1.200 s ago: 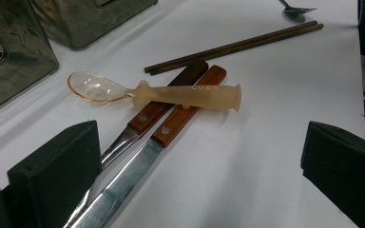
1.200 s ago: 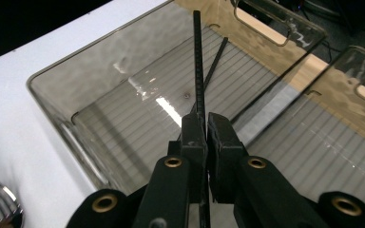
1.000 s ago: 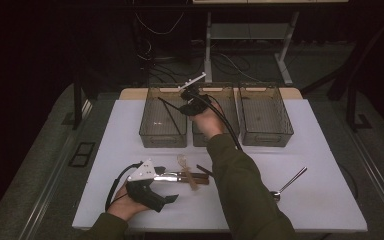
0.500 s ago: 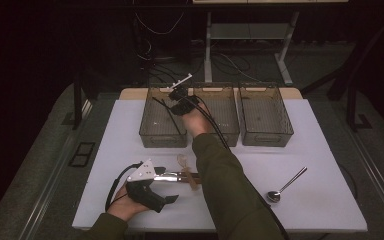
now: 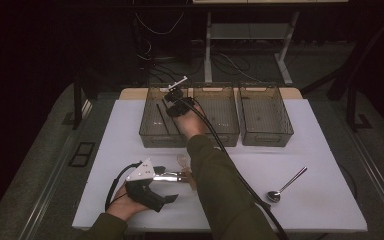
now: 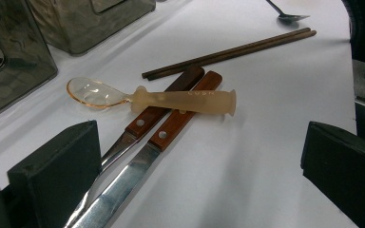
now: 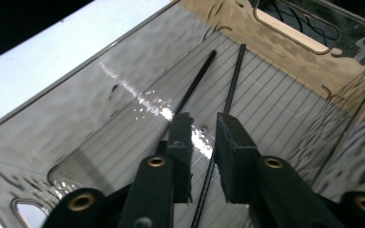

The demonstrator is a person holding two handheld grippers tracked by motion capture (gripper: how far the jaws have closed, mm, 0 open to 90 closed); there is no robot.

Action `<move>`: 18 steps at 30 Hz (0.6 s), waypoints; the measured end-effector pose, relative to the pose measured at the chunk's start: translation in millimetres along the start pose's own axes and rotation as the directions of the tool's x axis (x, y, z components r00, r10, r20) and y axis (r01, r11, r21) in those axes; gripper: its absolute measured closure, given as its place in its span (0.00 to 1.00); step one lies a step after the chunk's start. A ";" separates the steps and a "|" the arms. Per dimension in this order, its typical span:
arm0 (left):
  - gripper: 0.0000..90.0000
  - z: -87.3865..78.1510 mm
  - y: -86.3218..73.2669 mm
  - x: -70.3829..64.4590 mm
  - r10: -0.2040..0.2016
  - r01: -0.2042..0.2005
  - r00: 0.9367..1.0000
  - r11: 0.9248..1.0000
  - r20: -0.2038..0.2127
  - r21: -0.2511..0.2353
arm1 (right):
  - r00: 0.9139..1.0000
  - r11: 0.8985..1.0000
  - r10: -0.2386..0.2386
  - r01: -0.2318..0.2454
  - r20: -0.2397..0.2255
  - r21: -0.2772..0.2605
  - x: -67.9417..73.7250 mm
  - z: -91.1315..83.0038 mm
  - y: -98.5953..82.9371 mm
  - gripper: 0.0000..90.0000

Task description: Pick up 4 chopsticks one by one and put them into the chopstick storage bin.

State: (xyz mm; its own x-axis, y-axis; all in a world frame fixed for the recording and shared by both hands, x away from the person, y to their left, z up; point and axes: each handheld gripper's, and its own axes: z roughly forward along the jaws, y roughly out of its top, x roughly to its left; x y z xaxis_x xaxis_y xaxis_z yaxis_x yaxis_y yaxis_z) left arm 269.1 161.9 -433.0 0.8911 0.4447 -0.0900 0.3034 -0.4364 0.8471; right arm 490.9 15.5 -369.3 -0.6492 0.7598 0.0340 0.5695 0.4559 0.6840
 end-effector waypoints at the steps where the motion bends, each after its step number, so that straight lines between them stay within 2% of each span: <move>1: 0.00 0.1 0.0 -0.1 0.000 0.000 1.000 1.000 0.000 -0.001 | 1.000 1.000 -0.002 0.002 -0.004 0.000 -0.6 -1.8 -0.1 0.80; 11: 0.00 -0.5 0.1 0.3 0.005 -0.005 1.000 1.000 -0.003 0.006 | 0.999 0.999 0.006 -0.008 -0.045 -0.050 -12.8 -26.9 -5.5 0.55; 13: 0.00 0.0 0.0 0.5 0.003 -0.003 1.000 1.000 -0.005 0.003 | 0.998 0.998 0.016 -0.020 -0.067 -0.058 -16.3 -32.9 -8.1 0.50; 18: 0.00 -0.4 -0.1 0.7 0.004 -0.004 1.000 1.000 -0.005 0.003 | 0.996 0.997 -0.035 0.029 -0.080 -0.075 -20.4 -48.5 -17.6 0.42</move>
State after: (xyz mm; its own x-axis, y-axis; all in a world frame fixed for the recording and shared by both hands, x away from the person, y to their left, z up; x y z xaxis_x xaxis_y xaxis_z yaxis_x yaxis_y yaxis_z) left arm 269.6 162.6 -432.9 0.8907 0.4468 -0.0837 0.3004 -0.4404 0.8460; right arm 469.6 -30.5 -346.7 -0.7066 0.7043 0.0681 0.5111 0.4414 0.7375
